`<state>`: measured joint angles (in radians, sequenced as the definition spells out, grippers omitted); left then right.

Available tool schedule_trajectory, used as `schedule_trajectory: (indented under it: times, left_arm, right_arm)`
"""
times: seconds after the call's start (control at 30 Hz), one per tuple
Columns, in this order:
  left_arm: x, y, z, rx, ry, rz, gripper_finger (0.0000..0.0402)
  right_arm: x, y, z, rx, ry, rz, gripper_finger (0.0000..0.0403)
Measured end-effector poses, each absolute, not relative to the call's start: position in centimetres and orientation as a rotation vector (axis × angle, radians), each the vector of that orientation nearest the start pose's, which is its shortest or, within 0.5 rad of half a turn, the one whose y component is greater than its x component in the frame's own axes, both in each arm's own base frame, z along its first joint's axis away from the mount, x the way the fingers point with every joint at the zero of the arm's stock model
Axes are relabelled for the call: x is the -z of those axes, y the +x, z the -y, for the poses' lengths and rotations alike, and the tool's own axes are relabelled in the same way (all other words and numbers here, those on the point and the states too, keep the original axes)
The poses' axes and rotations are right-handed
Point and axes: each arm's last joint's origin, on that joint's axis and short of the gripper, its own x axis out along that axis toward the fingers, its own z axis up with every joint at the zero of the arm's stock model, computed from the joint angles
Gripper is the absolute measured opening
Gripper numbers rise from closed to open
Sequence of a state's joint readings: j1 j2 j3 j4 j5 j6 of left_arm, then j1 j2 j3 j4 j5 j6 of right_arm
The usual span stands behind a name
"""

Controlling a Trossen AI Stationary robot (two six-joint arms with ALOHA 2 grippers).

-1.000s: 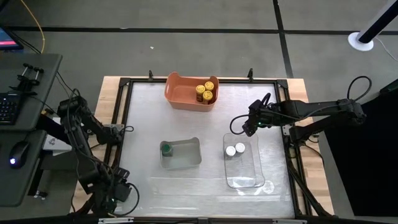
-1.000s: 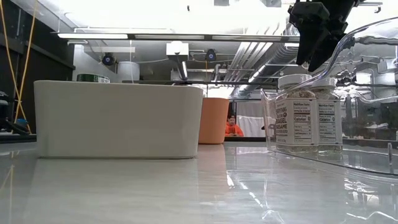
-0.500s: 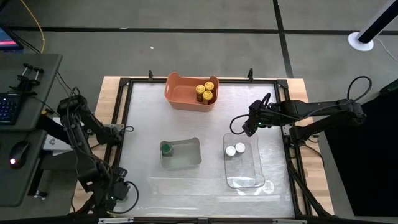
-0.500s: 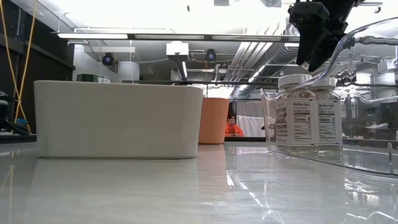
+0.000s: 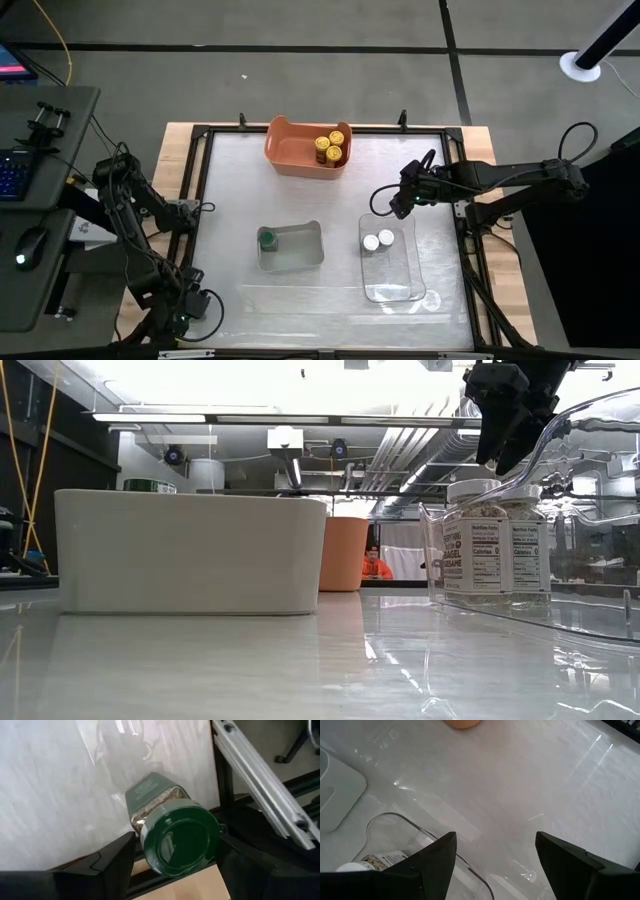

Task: Sort spices by type
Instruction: Put the green seasoning bottle into the gray bin

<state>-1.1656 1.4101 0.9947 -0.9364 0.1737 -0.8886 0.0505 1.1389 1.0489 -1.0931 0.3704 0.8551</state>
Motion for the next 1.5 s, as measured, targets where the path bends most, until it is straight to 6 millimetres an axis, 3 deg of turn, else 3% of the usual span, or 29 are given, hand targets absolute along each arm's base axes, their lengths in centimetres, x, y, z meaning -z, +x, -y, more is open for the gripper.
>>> schedule_trajectory:
  times: [0.5,0.83,1.07,1.5]
  left_arm:
    - [-22.6,10.4,22.6,0.43,-0.006,-1.532,0.025]
    - [-22.6,11.8,22.0,0.142,-0.299,-1.578,0.025]
    - [-22.6,12.6,21.5,0.059,-0.362,-1.544,0.025]
    - [-22.5,16.0,18.0,-0.108,-0.327,-1.479,0.025]
  right_arm:
    - [-29.3,19.5,0.1,0.745,0.502,-0.949,0.0268]
    - [-29.3,19.5,0.1,0.745,0.501,-0.949,0.0268]
    - [-29.3,19.5,0.1,0.742,0.496,-0.95,0.0268]
    - [-29.3,19.5,0.1,0.746,0.502,-0.948,0.0268]
